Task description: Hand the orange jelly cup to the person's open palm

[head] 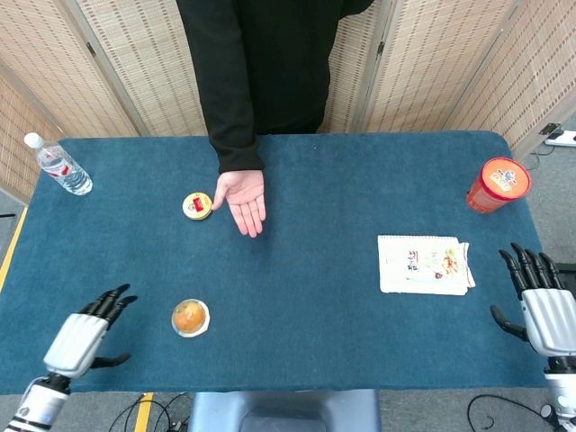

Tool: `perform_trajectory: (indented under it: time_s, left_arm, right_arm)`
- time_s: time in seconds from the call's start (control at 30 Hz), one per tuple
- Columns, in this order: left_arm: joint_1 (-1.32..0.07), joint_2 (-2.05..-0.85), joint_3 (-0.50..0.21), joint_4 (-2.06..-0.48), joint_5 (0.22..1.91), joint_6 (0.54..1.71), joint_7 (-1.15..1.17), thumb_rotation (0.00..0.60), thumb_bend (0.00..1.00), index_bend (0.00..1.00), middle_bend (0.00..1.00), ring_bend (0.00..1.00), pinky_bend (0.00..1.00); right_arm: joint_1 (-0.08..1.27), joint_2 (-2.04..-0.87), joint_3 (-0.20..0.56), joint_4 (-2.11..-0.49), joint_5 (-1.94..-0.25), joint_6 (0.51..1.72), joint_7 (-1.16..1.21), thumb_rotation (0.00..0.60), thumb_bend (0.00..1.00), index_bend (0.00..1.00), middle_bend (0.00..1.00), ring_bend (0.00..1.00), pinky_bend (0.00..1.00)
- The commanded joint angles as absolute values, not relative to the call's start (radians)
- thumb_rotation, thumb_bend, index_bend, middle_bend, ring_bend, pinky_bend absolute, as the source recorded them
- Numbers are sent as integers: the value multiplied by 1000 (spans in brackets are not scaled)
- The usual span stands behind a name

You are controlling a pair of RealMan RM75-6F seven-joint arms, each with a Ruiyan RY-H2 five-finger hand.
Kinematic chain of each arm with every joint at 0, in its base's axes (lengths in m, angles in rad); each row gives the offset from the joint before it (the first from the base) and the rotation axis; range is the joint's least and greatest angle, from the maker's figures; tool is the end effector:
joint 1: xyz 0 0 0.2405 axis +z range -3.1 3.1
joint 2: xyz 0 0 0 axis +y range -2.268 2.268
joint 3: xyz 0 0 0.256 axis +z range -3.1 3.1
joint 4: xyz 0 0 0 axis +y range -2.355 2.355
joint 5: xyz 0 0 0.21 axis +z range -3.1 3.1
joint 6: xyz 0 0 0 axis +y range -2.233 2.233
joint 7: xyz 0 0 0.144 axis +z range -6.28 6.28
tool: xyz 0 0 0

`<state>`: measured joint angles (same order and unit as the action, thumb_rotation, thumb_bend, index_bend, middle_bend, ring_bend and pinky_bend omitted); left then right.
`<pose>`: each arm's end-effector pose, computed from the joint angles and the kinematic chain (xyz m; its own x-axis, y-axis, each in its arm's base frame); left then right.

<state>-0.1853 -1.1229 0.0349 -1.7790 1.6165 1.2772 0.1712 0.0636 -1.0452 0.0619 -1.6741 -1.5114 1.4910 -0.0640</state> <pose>-0.2577 0.1796 0.1012 0.4479 0.2319 0.8635 0.8839 -0.2600 -0.3886 -0.3047 -0.1764 0.1784 0.4637 0.0080 0.8860 -0.8860 -0.0047 0.4637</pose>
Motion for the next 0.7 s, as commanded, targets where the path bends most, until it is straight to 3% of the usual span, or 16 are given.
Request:
perform_trajectory:
  time_s: [0.03,0.27,0.7]
  left_arm:
    - [-250,-1160,-1,-1844,1546,1199,280,600,158,184,100,151,356]
    - [-300,-1279,-40,-1838,1402,1136,460,600,158,255,177,184,415]
    - [-402,-1448,-95,-1684,1264,1062,529,600,158,284,251,216,426]
  right_arm:
    - [40,-1017,39,-1670,-1579,1546,0,600,228,0,0,0,0]
    - [1,-1001,13,-1638,-1669,1644,84,600,232,0,0,0,0]
    - [-7,-998,-7,-1623,-1717,1660,97,600,233,0,0,0,0]
